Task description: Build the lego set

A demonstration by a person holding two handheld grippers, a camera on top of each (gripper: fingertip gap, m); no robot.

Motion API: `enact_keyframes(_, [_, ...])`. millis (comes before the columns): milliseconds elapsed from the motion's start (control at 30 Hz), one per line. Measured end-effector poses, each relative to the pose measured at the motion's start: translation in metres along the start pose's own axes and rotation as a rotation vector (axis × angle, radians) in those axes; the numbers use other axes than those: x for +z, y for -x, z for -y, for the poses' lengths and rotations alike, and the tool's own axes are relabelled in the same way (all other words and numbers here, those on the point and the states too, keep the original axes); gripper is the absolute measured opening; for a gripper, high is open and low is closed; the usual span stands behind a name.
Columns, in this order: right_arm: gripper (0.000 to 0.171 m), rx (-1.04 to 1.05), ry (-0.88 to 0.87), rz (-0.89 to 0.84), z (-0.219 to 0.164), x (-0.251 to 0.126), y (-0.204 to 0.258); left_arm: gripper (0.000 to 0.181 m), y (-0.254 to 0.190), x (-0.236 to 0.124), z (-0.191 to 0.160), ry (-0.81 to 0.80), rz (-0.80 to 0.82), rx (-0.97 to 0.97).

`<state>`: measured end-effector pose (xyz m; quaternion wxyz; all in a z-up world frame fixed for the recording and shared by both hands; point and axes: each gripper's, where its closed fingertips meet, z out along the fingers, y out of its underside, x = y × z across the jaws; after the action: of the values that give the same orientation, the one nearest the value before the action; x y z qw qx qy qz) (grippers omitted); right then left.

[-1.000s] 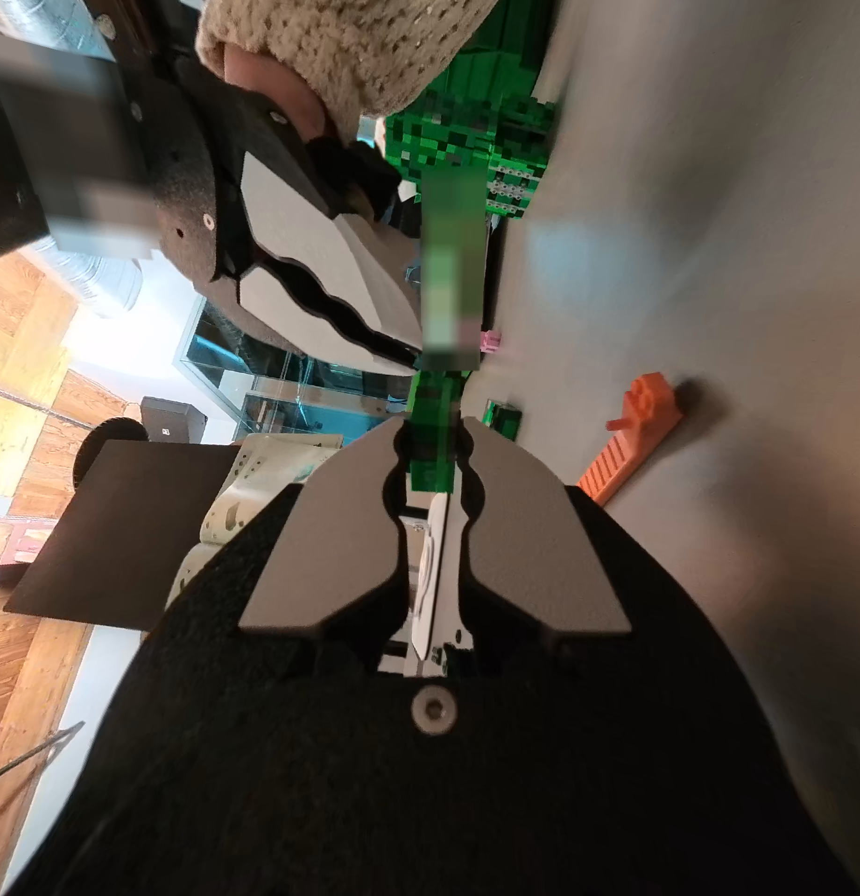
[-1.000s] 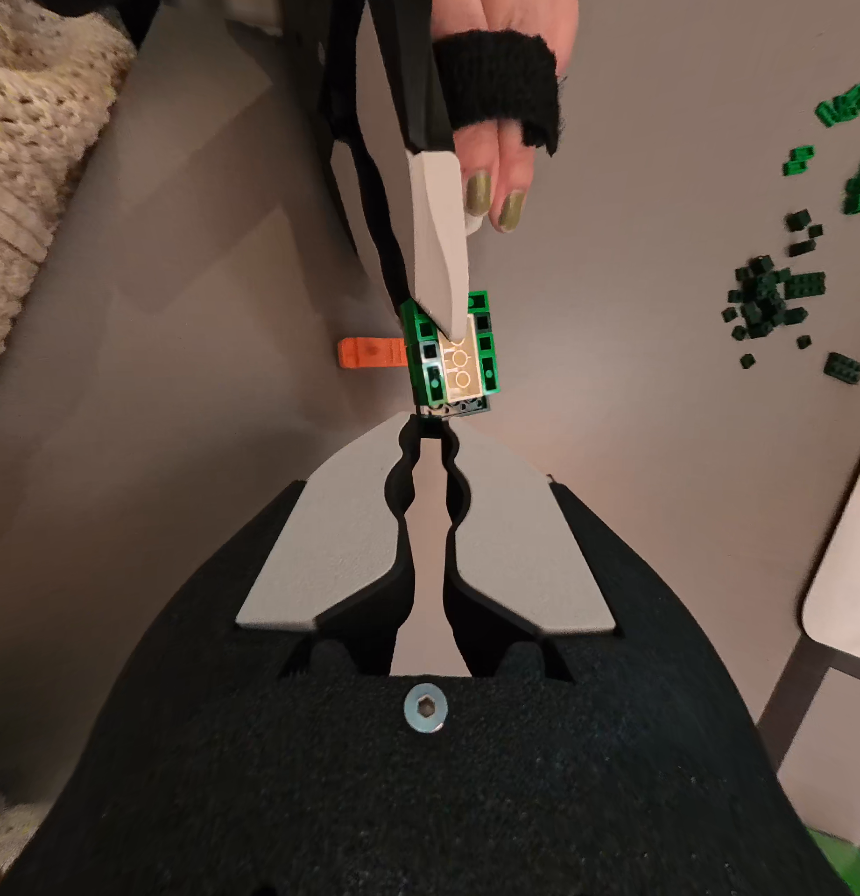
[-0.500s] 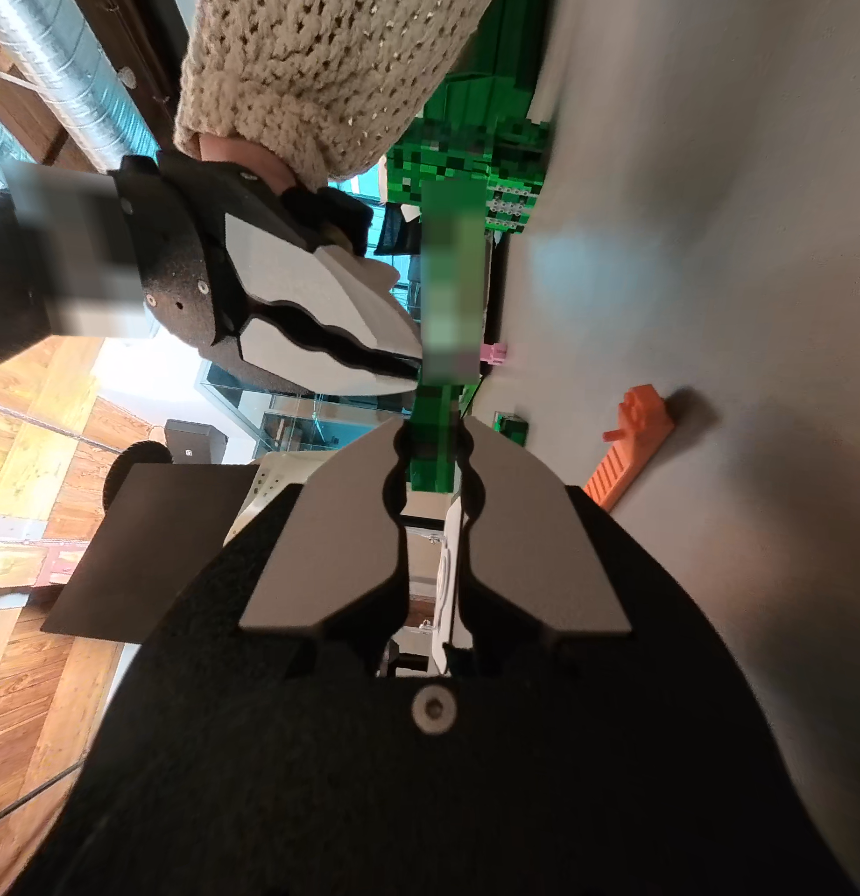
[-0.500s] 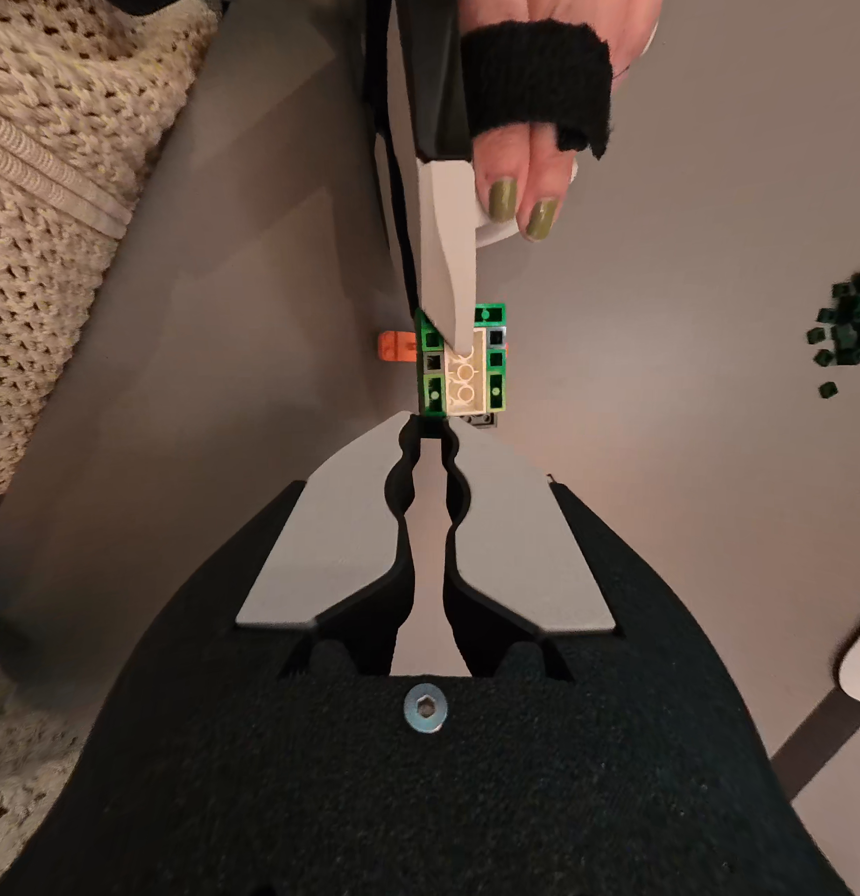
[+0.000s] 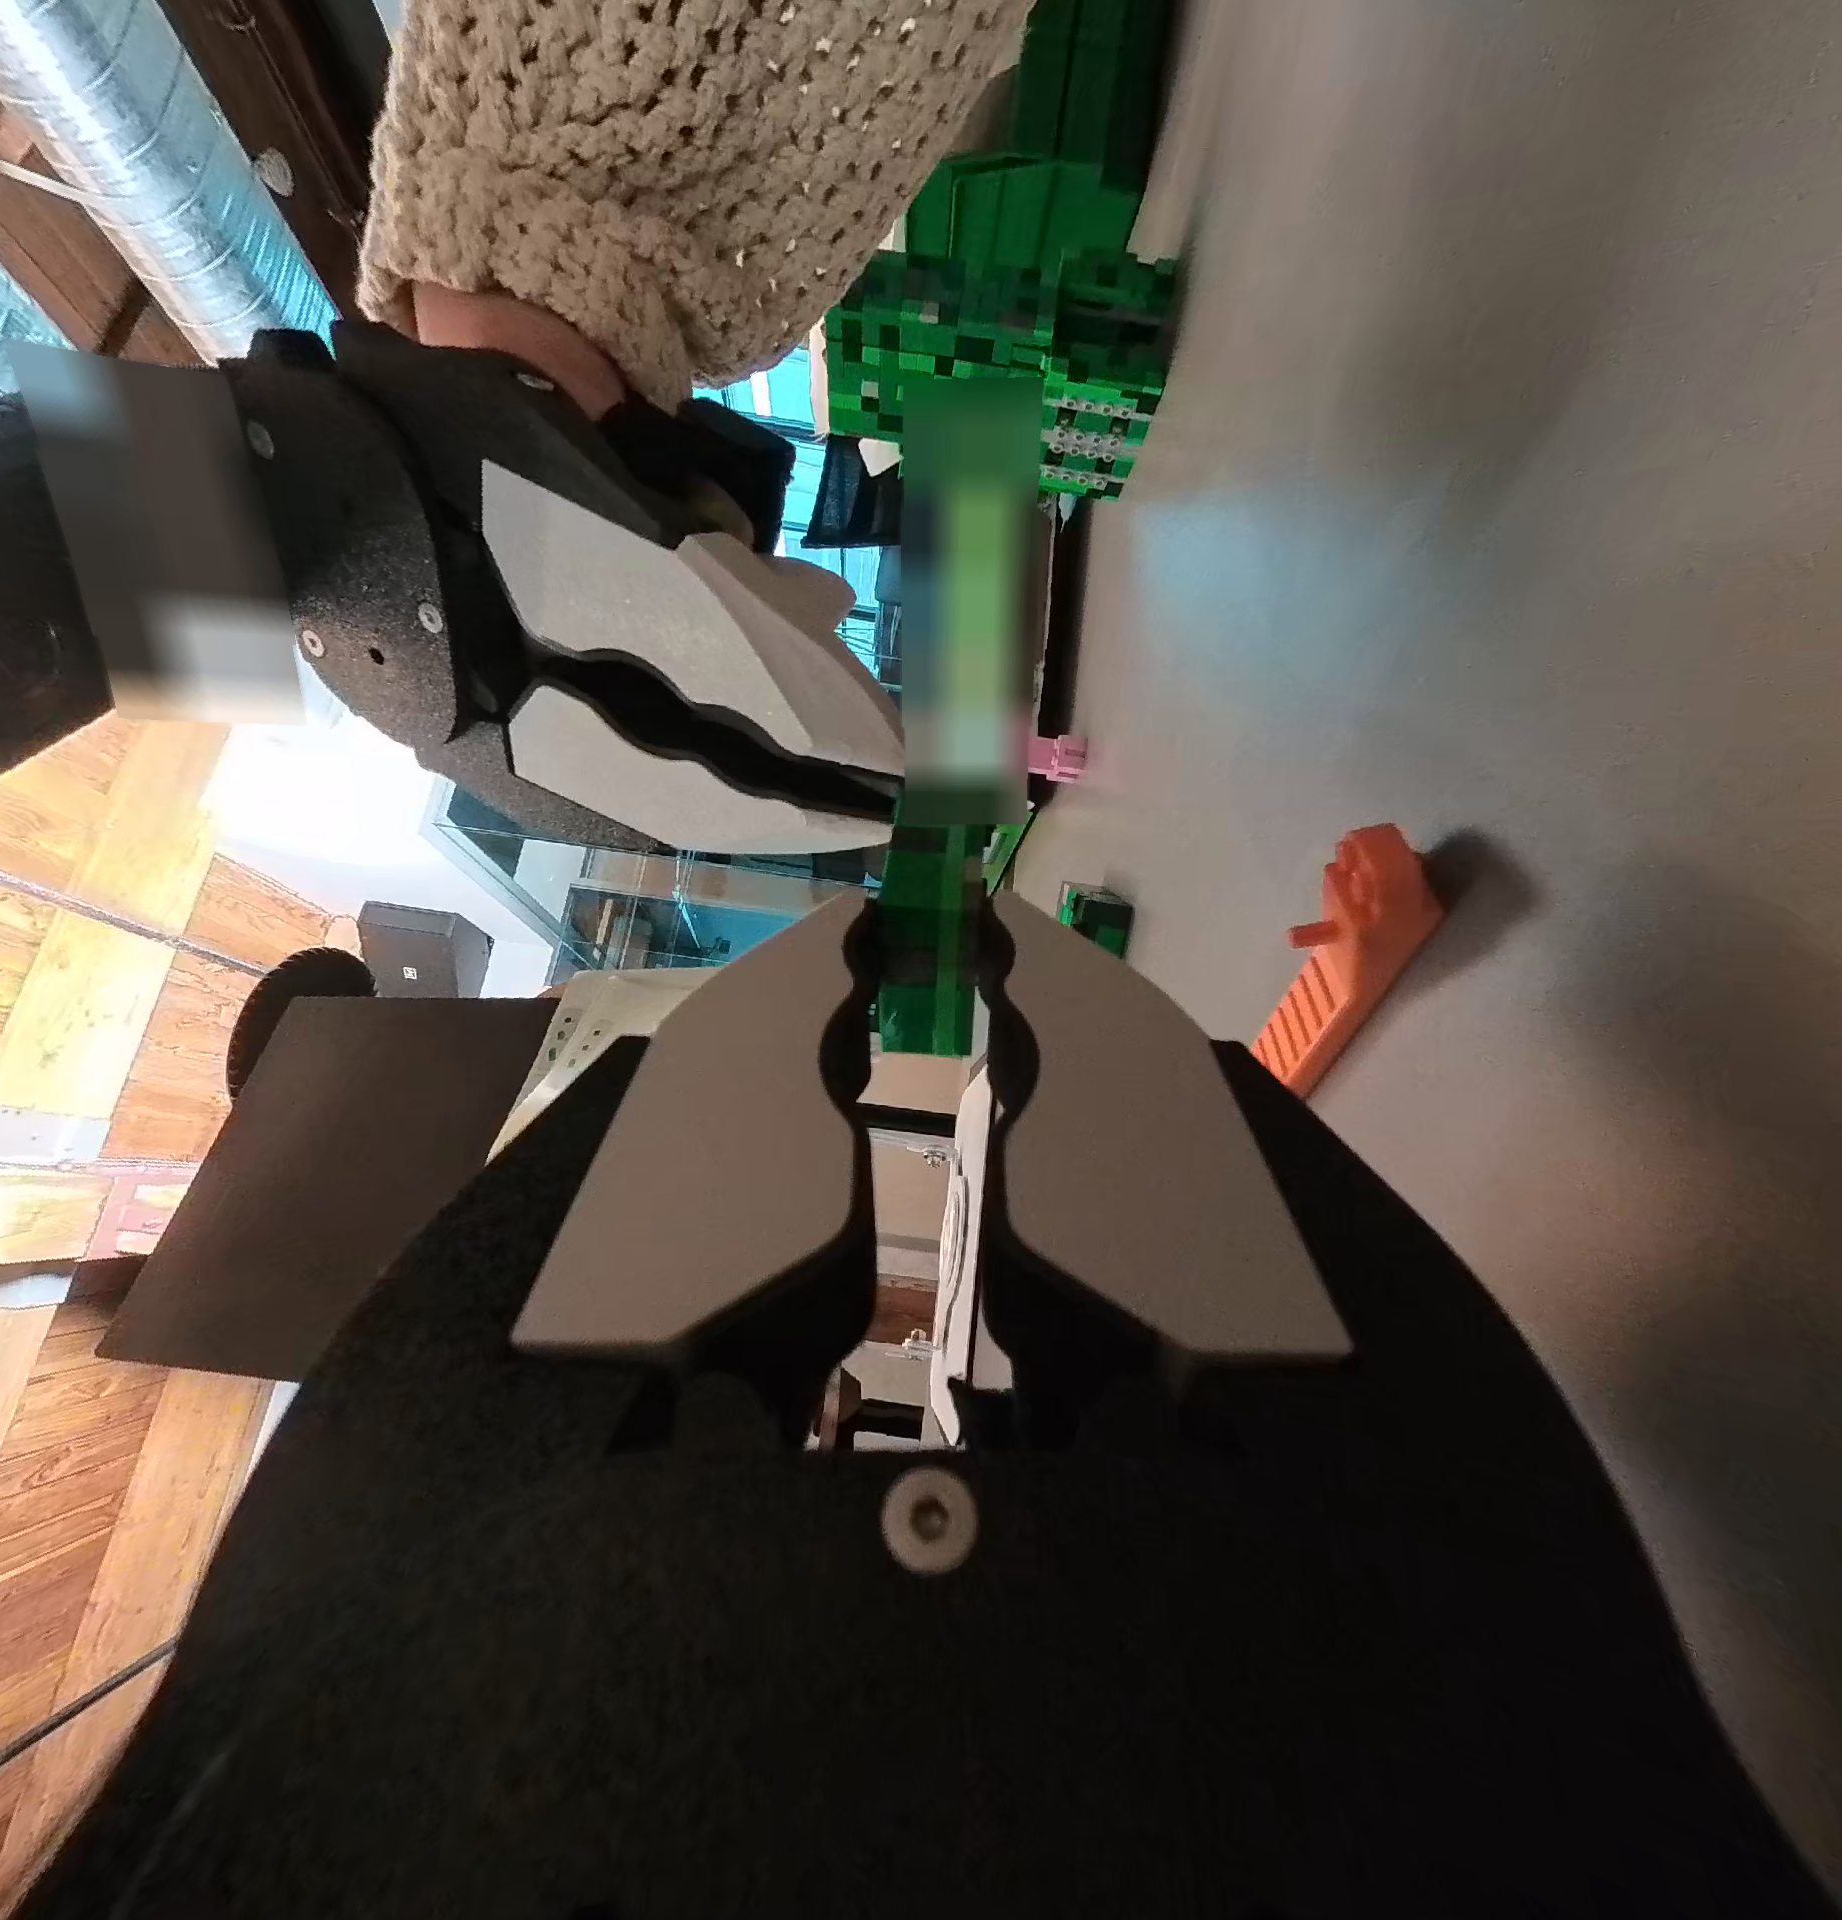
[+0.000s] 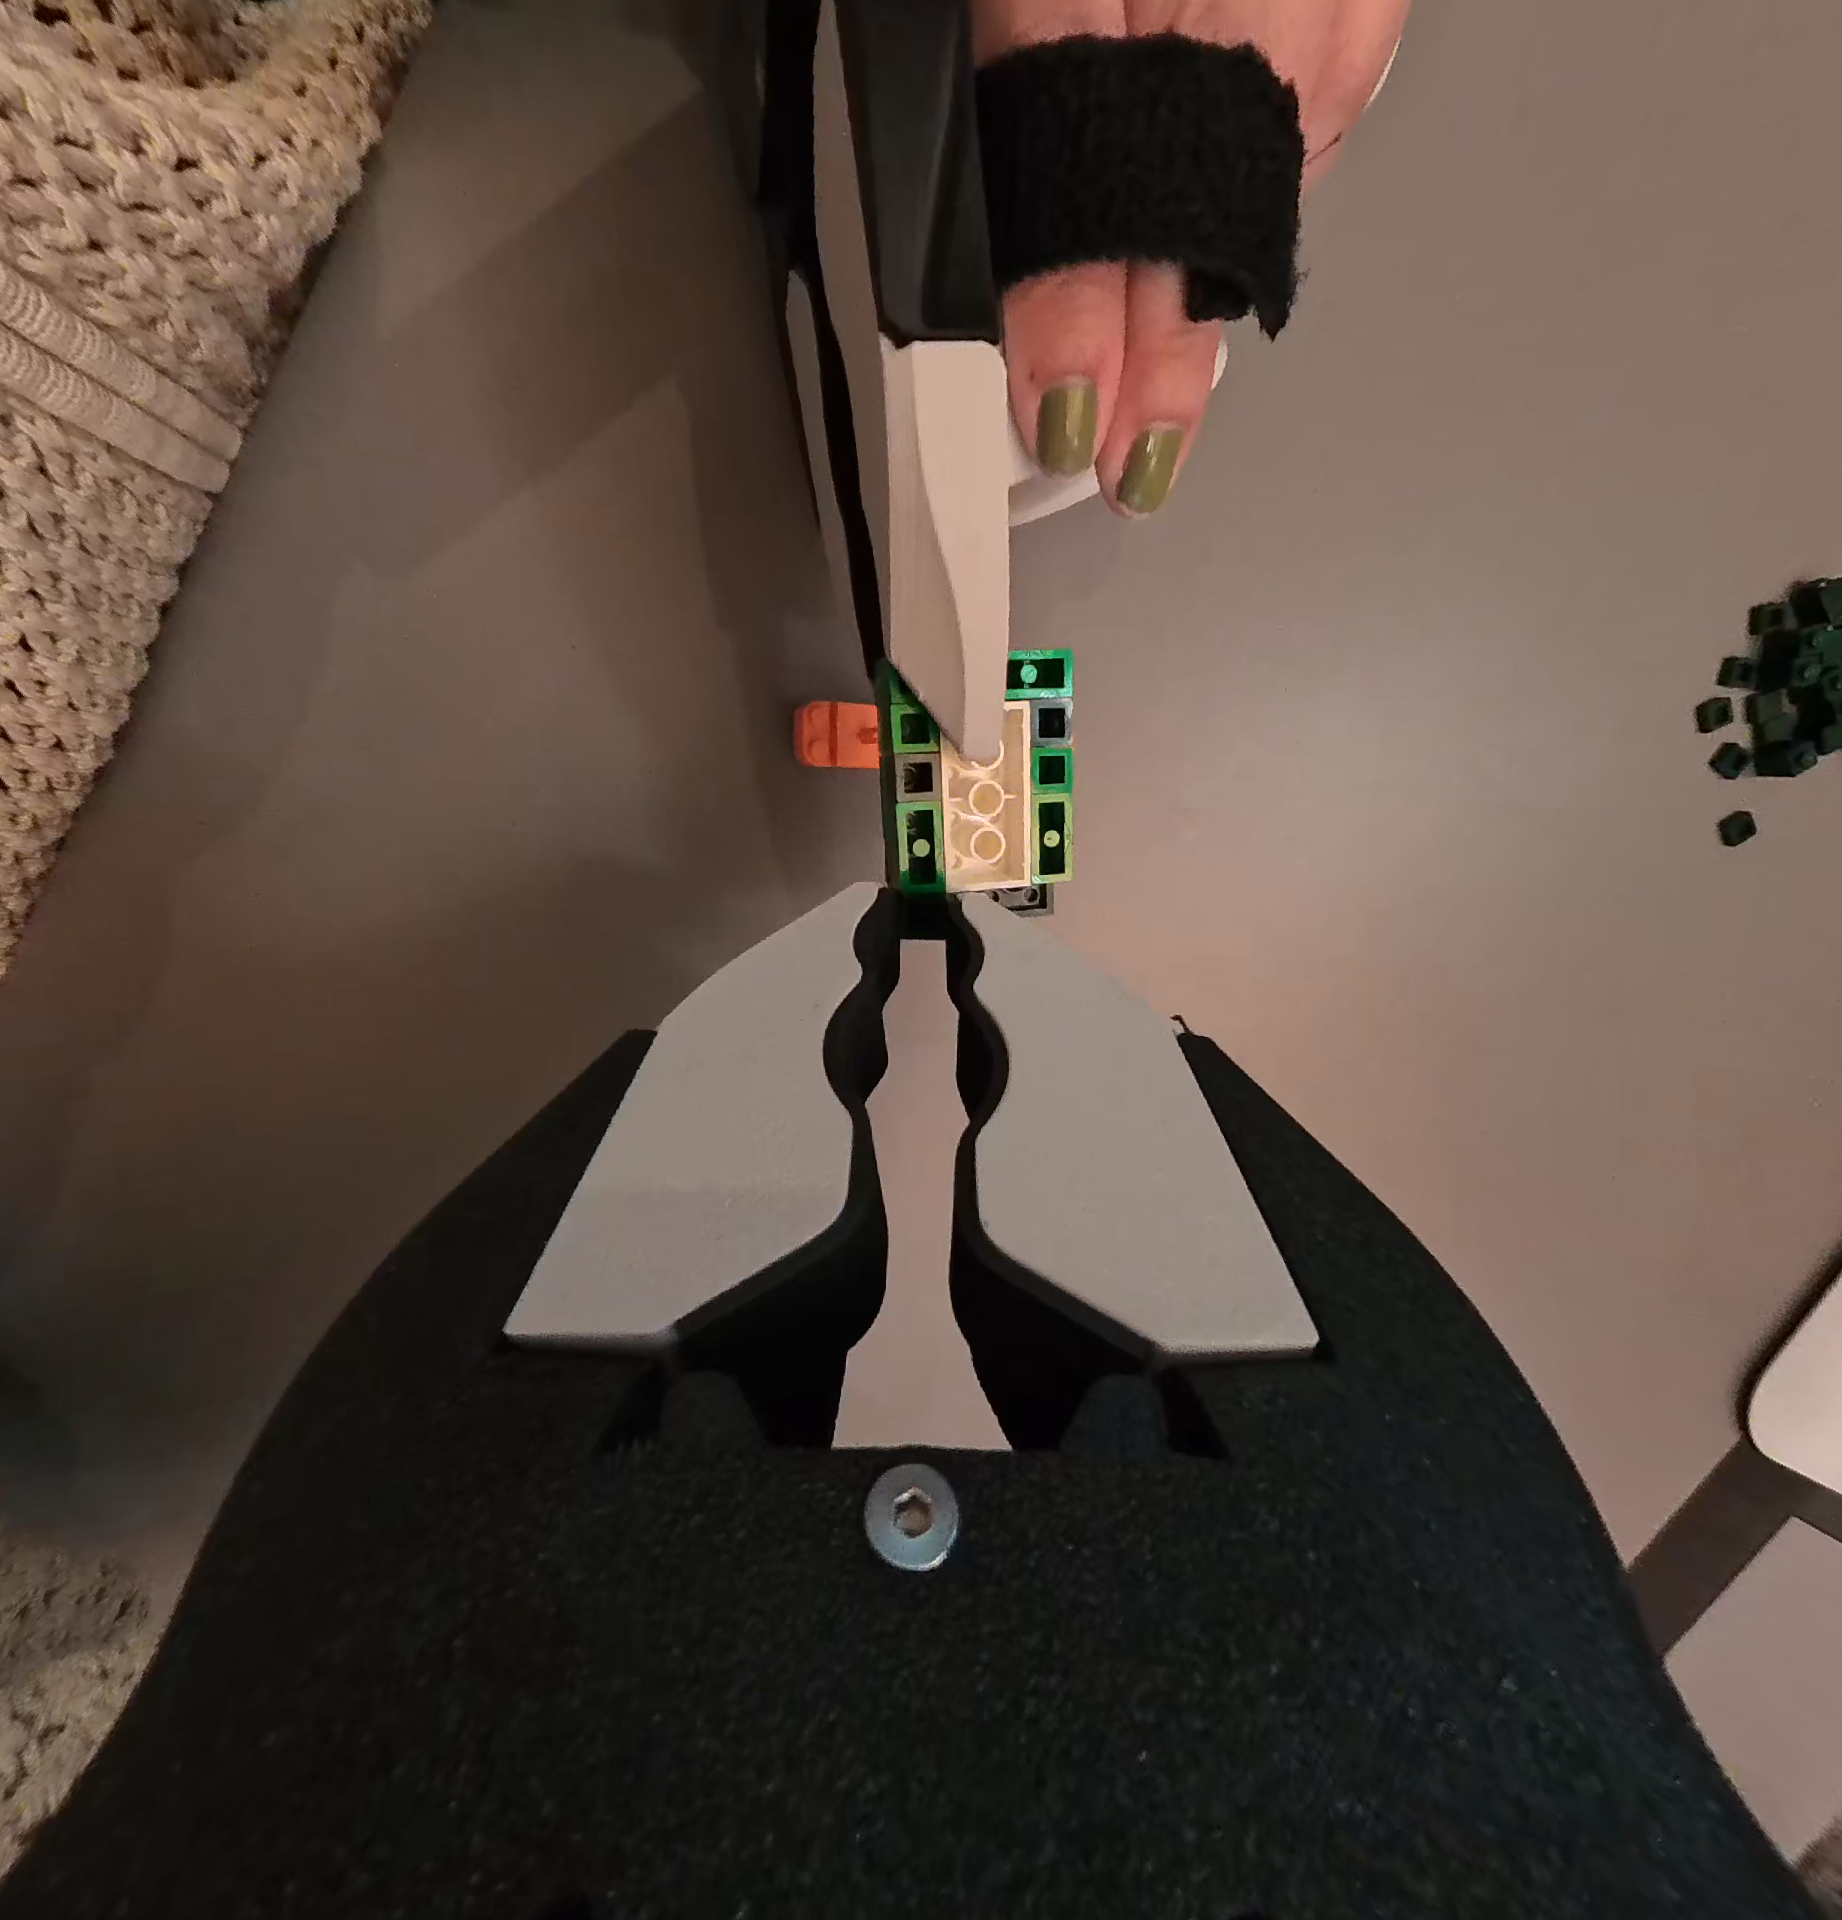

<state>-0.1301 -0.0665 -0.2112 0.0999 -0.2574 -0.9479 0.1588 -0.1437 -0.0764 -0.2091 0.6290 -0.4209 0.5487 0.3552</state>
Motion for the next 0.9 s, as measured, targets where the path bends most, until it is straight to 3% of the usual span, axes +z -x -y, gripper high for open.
enact_keyframes(900, [0.015, 0.023, 0.022, 0.056, 0.0000, 0.0012, 0.0055, 0.018, -0.0003, -0.0004, 0.0010, -0.001, -0.001, 0.023])
